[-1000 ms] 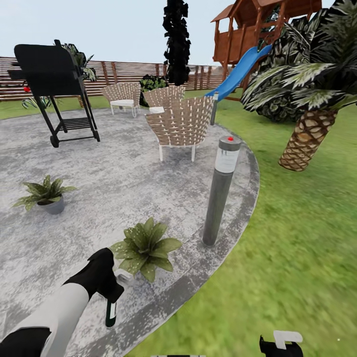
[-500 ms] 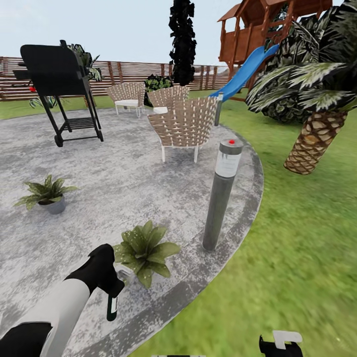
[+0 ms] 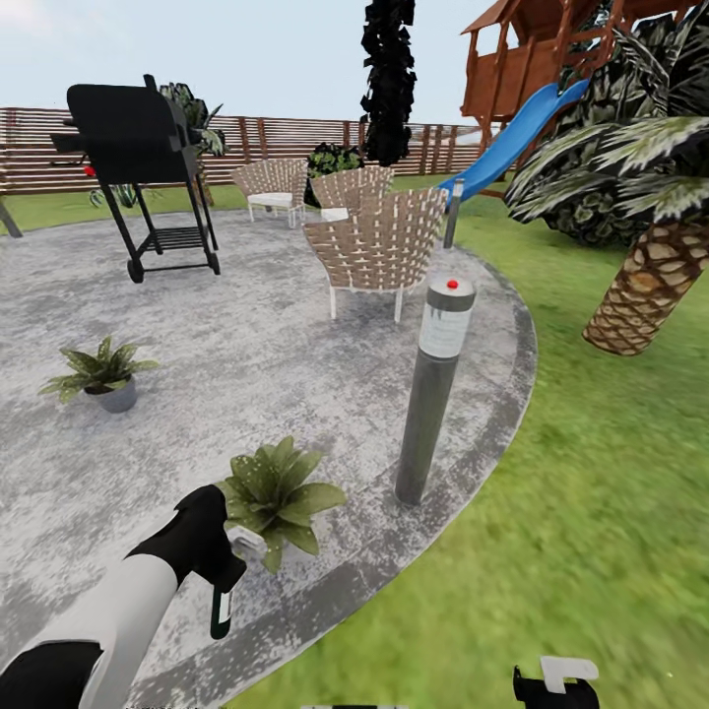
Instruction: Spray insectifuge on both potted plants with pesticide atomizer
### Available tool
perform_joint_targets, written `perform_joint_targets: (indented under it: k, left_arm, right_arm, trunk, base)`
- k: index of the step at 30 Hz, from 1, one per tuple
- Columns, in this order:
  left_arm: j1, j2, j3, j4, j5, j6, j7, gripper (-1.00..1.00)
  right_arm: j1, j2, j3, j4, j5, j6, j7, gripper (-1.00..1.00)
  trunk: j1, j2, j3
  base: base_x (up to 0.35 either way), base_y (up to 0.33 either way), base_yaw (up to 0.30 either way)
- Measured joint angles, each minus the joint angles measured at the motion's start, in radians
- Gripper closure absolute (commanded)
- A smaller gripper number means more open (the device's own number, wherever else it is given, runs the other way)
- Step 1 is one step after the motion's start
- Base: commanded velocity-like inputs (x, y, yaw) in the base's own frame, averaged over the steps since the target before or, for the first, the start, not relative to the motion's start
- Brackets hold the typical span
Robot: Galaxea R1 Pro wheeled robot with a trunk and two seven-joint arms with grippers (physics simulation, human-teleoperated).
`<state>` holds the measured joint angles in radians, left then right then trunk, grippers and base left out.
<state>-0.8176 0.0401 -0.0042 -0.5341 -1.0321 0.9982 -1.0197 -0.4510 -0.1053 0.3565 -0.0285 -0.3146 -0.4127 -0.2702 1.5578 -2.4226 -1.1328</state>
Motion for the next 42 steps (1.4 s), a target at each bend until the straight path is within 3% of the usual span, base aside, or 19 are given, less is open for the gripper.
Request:
perform_joint_targets:
  k: [7, 11, 12, 13, 17, 28, 36, 39, 42]
  left_arm:
    - [-0.004, 0.0, 0.0, 0.0, 0.002, -0.002, -0.002, 1.0]
    - [-0.057, -0.005, -0.006, 0.016, 0.007, -0.002, -0.021, 1.0]
    - [-0.061, -0.004, -0.023, 0.017, 0.004, -0.002, -0.042, 1.0]
    - [-0.065, -0.001, -0.072, 0.017, 0.001, -0.002, -0.088, 1.0]
    - [-0.067, 0.0, -0.059, 0.008, 0.022, -0.003, -0.099, 1.0]
    - [-0.072, -0.001, -0.066, -0.044, 0.026, -0.009, -0.113, 1.0]
    - [-0.078, -0.003, -0.064, -0.042, 0.03, -0.005, -0.12, 1.0]
    - [-0.088, -0.003, -0.076, -0.03, 0.02, -0.009, -0.257, 1.0]
    - [-0.117, -0.004, -0.134, -0.028, -0.06, -0.016, -0.413, 1.0]
  right_arm:
    - [0.0, 0.0, -0.001, 0.0, 0.0, 0.0, 0.0, -1.0]
    - [0.0, -0.004, -0.002, 0.0, 0.0, 0.0, 0.0, -1.0]
    - [0.0, -0.006, -0.002, 0.001, 0.001, 0.0, 0.0, -1.0]
    - [0.0, -0.007, -0.002, 0.002, 0.002, 0.0, 0.001, -1.0]
    - [-0.022, 0.015, -0.003, 0.0, 0.001, 0.001, 0.001, -1.0]
    - [-0.022, 0.077, -0.005, 0.001, -0.002, -0.005, 0.001, -1.0]
    - [-0.02, 0.075, -0.003, 0.001, 0.0, -0.004, 0.003, -1.0]
    - [-0.02, 0.074, -0.004, 0.001, 0.0, -0.004, 0.001, -1.0]
    - [-0.02, 0.07, -0.005, 0.001, 0.0, -0.004, 0.0, -1.0]
  trunk:
    - [0.0, 0.0, 0.0]
    - [0.0, 0.0, 0.0]
    - [0.0, 0.0, 0.0]
    - [0.0, 0.0, 0.0]
    - [0.0, 0.0, 0.0]
    - [0.0, 0.0, 0.0]
    - [0.0, 0.0, 0.0]
    - [0.0, 0.0, 0.0]
    - [0.0, 0.0, 0.0]
  base:
    - [0.006, -0.009, 0.275]
    - [0.0, 0.0, 0.073]
    - [0.0, 0.0, 0.007]
    - [0.0, 0.0, 0.0]
    - [0.0, 0.0, 0.0]
    - [-0.04, -0.065, 0.0]
    - [-0.155, -0.132, 0.125]
    - [-0.009, -0.005, 0.027]
    - [-0.001, -0.001, 0.004]
